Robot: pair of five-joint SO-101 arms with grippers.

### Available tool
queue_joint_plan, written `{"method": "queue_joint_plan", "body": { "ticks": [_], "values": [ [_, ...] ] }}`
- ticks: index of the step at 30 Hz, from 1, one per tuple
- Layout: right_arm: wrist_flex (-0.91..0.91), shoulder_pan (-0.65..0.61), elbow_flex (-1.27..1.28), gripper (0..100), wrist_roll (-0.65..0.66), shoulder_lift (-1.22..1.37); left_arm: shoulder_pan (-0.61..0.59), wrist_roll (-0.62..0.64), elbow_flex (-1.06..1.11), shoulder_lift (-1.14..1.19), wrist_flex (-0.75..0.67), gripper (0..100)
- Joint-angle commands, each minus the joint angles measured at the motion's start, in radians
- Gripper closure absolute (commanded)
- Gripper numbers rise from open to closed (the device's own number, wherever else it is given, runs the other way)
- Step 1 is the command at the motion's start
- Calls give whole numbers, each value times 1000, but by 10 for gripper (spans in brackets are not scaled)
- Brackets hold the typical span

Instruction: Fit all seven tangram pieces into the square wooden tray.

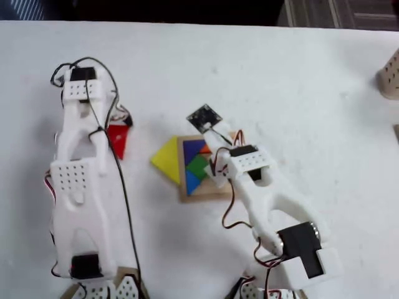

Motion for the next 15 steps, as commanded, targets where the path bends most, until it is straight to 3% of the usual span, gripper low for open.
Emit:
{"method": "queue_joint_plan", "body": {
  "ticks": [1,5,15],
  "values": [
    [-7,-16,-26,981,14,-1,15,-160,-8,15,34,782],
    [-7,-16,-26,981,15,-1,-5,-307,-6,-7,40,782],
    [-10,-18,-26,981,18,1,-16,-384,0,-64,40,781]
  ]
}}
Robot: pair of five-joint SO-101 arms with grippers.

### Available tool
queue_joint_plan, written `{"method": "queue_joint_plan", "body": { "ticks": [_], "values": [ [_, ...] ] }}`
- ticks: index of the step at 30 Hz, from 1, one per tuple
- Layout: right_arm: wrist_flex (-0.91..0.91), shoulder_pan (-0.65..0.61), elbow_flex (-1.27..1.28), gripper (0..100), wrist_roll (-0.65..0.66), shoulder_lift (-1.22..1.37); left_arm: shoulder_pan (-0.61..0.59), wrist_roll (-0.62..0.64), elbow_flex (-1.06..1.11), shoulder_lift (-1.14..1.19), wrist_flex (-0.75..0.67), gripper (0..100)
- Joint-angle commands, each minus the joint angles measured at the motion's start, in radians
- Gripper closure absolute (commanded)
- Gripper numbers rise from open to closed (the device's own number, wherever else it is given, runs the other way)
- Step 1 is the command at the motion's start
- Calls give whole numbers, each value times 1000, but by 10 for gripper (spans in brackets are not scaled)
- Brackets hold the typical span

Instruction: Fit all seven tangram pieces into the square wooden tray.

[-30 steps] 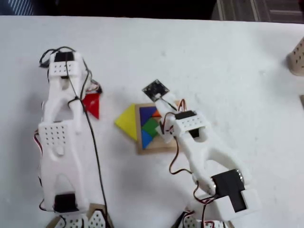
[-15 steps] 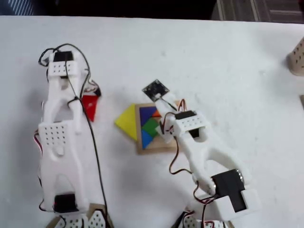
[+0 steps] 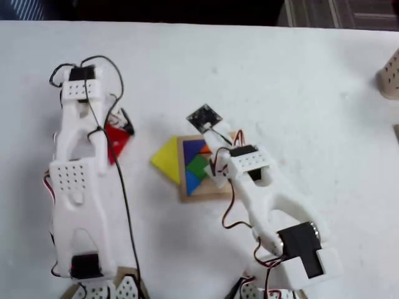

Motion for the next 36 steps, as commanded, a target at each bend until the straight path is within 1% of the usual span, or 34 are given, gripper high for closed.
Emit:
{"method": "queue_joint_plan", "body": {
  "ticks": [1,9,11,13,16,18,24,27,29,34,36],
  "values": [
    [-12,-18,-26,981,18,1,-8,-35,-12,-42,20,781],
    [-13,-18,-26,981,18,1,-4,-37,-18,-42,31,778],
    [-13,-18,-26,981,18,1,-4,-69,-20,-39,26,774],
    [-13,-18,-26,981,18,1,-4,-97,-12,-30,12,744],
    [-13,-18,-26,981,18,1,-10,-58,-11,-28,-3,682],
    [-13,-18,-26,981,18,1,-8,-41,-11,-28,-3,660],
    [-10,-18,-26,981,18,1,-8,-49,-11,-28,-3,707],
    [-10,-18,-26,981,18,1,-5,-109,-11,-28,-3,726],
    [-10,-18,-26,981,18,1,-4,-117,-11,-28,-3,738],
    [-12,-18,-26,981,18,1,-4,-121,-14,-30,-3,825],
    [-12,-18,-26,981,18,1,-4,-121,-14,-30,-3,835]
  ]
}}
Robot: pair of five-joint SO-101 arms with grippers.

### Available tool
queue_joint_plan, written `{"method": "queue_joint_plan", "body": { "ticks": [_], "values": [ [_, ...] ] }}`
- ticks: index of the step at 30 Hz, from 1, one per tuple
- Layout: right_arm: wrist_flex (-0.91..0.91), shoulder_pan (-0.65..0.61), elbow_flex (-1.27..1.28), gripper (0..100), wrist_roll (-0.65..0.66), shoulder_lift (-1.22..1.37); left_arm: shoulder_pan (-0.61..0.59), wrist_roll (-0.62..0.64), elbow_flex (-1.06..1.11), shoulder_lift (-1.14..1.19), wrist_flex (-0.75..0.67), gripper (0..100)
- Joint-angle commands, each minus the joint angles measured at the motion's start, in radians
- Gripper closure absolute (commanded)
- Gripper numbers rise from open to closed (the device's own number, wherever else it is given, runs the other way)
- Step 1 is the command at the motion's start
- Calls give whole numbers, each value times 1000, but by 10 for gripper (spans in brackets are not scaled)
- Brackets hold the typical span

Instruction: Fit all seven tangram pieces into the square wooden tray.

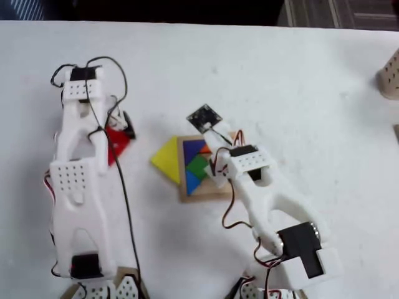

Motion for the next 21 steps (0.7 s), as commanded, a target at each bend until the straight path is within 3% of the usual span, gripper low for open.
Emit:
{"method": "queue_joint_plan", "body": {
  "ticks": [1,8,21],
  "values": [
    [-13,-18,-26,981,18,1,-5,-8,-15,-28,-15,835],
    [-13,-18,-26,981,18,1,-5,-8,-21,-41,-8,897],
    [-10,-18,-26,981,18,1,38,-6,-71,-54,25,899]
  ]
}}
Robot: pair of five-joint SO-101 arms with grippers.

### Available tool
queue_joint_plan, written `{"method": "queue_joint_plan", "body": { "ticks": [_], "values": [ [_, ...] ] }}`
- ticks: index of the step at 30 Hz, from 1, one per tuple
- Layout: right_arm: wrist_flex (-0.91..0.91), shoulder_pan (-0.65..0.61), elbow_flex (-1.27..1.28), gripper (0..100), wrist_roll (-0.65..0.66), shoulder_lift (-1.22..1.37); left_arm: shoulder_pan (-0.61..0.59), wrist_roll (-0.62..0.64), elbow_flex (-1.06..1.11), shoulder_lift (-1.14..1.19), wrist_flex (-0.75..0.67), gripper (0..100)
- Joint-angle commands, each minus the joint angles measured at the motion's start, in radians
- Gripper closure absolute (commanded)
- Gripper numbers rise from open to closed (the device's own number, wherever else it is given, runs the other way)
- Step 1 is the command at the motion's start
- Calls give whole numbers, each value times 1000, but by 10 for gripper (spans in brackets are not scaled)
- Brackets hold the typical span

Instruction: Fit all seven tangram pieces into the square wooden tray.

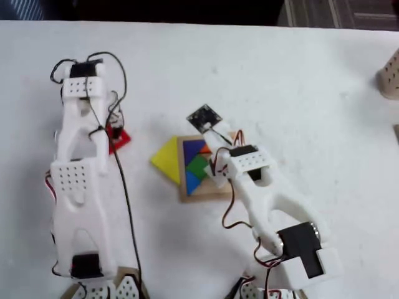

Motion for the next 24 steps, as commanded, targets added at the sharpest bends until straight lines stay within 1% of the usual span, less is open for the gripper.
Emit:
{"method": "queue_joint_plan", "body": {
  "ticks": [1,2,4,6,8,11,15,19,20,22,24],
  "values": [
    [-10,-18,-26,981,18,1,24,-9,-35,-47,11,898],
    [-10,-18,-26,981,18,1,22,-18,-35,-70,11,898],
    [-10,-18,-26,981,20,1,22,-91,-28,-134,11,891],
    [-12,-16,-26,981,20,1,25,-147,-17,-202,12,856],
    [-12,-16,-26,981,20,1,31,-152,29,-272,12,825],
    [-12,-13,-26,981,20,1,61,-158,140,-357,0,820],
    [-12,-13,-26,981,20,1,77,-176,308,-400,-101,817],
    [-10,-13,-26,981,20,1,19,-382,414,-409,-213,814],
    [-10,-13,-26,981,20,1,-2,-402,414,-409,-232,801],
    [-10,-15,-26,981,20,1,-35,-407,417,-401,-264,742],
    [-12,-15,-26,981,20,1,-44,-407,422,-398,-278,687]
  ]
}}
